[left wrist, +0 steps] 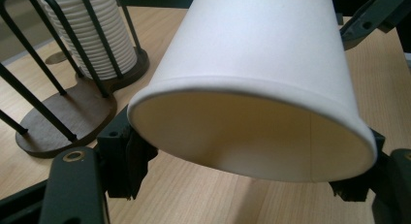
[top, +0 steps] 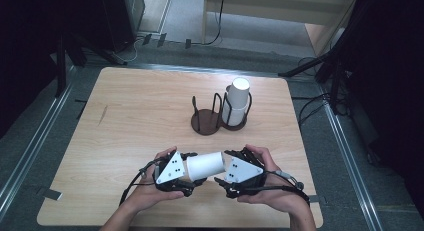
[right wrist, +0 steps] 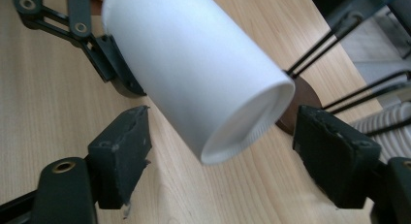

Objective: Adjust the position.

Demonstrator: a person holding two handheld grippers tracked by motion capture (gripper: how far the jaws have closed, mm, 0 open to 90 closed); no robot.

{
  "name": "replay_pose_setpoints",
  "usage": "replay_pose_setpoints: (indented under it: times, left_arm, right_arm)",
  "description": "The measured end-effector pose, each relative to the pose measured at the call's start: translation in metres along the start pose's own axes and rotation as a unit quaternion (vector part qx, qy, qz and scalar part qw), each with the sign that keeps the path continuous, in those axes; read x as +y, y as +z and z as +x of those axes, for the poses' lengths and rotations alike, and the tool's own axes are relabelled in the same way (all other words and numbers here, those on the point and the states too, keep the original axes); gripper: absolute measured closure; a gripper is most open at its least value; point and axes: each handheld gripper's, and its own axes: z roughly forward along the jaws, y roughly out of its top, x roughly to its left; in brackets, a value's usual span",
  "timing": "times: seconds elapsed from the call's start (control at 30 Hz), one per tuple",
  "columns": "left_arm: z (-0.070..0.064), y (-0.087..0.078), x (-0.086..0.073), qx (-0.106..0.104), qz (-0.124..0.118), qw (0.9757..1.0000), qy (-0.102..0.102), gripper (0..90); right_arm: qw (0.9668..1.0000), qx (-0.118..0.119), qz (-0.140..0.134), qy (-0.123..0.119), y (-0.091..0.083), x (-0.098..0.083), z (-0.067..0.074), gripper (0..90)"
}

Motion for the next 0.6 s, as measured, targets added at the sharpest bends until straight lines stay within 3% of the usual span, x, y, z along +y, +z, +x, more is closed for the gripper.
replay_pose_setpoints:
  times: [0.23, 0.5, 0.6]
  left_arm:
    - [-0.001, 0.001, -0.001, -0.005, 0.005, 1.0, 0.005, 23.5]
    - [-0.003, 0.002, 0.0, -0.007, 0.016, 0.9996, 0.022, 23.6]
    - [-0.003, 0.001, 0.001, -0.008, 0.019, 0.9994, 0.028, 23.6]
  right_arm:
    - [0.9978, 0.017, 0.022, -0.06, 0.005, 0.006, -0.004, 17.5]
    - [0.9945, 0.037, 0.035, -0.092, 0.01, 0.007, -0.007, 18.3]
    - [0.9913, 0.045, 0.039, -0.118, 0.013, 0.007, -0.007, 19.3]
